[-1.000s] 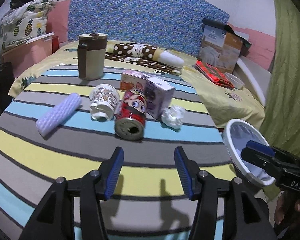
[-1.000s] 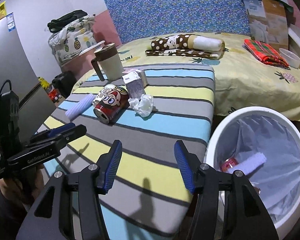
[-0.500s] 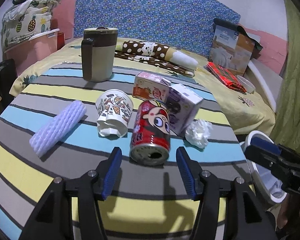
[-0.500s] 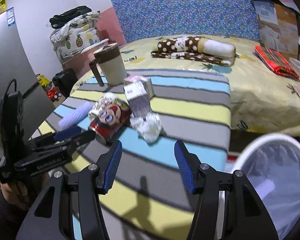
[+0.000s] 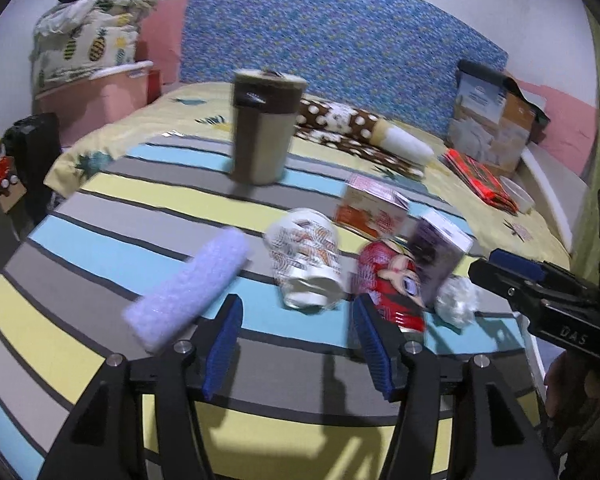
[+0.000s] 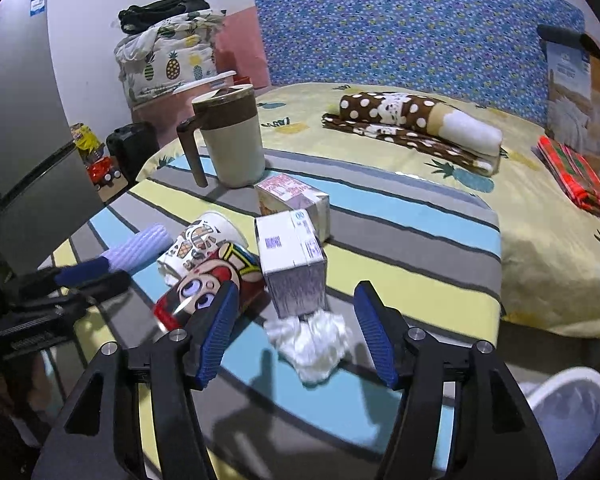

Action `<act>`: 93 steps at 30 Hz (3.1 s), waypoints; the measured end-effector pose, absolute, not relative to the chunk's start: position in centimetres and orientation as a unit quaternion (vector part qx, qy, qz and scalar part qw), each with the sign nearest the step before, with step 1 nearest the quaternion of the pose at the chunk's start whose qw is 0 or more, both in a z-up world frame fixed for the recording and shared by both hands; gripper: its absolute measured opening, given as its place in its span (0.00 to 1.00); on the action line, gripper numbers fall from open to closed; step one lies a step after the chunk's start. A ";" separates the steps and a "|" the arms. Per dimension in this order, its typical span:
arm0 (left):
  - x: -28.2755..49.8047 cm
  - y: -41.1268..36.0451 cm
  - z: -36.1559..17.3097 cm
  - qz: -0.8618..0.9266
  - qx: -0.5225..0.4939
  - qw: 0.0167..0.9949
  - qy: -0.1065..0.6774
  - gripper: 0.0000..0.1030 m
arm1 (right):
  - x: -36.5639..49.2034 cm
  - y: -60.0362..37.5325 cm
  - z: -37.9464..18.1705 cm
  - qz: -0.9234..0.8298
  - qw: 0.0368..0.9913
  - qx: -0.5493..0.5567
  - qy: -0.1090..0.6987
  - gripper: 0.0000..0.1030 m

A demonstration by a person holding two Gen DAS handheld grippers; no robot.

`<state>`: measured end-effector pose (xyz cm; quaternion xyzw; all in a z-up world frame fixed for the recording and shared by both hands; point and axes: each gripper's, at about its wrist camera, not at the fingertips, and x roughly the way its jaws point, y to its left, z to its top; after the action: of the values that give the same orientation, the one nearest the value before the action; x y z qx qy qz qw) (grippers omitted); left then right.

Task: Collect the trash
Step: 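Grasp the white milk carton with the right gripper while the left gripper grasps the second foam sleeve, then carry the milk carton and foam sleeve over the trash bin with both grippers, then open both grippers to drop the carton and sleeve into the bin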

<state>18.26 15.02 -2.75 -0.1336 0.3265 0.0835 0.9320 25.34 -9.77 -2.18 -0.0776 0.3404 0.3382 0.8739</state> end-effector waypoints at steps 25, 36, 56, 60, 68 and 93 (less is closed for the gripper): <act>19.2 19.3 -5.7 0.144 -0.100 0.902 0.395 0.13 | 27.0 -9.3 -1.9 0.319 0.878 -0.057 0.352 0.40; 16.6 16.5 -3.2 0.125 -0.110 0.916 0.364 0.12 | 24.1 -13.2 0.8 0.311 0.895 -0.023 0.319 0.40; 15.2 1.3 1.1 -0.065 -0.079 0.931 0.351 0.12 | 19.3 -24.6 2.1 0.207 0.930 0.038 0.302 0.41; 15.5 -1.8 1.1 -0.098 -0.065 0.927 0.357 0.12 | 18.9 -26.0 1.2 0.192 0.929 0.052 0.310 0.41; 16.4 -7.5 0.0 -0.144 -0.044 0.914 0.378 0.12 | 18.3 -28.5 -0.4 0.168 0.926 0.070 0.331 0.41; 20.6 -12.7 -2.8 -0.192 -0.073 0.888 0.412 0.51 | 19.1 -31.2 -5.1 0.157 0.895 0.071 0.412 0.41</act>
<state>20.64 -12.70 -2.77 -0.0732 0.4117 -0.1921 0.8878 19.15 -31.15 -5.14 0.0706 0.4121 0.1567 0.8948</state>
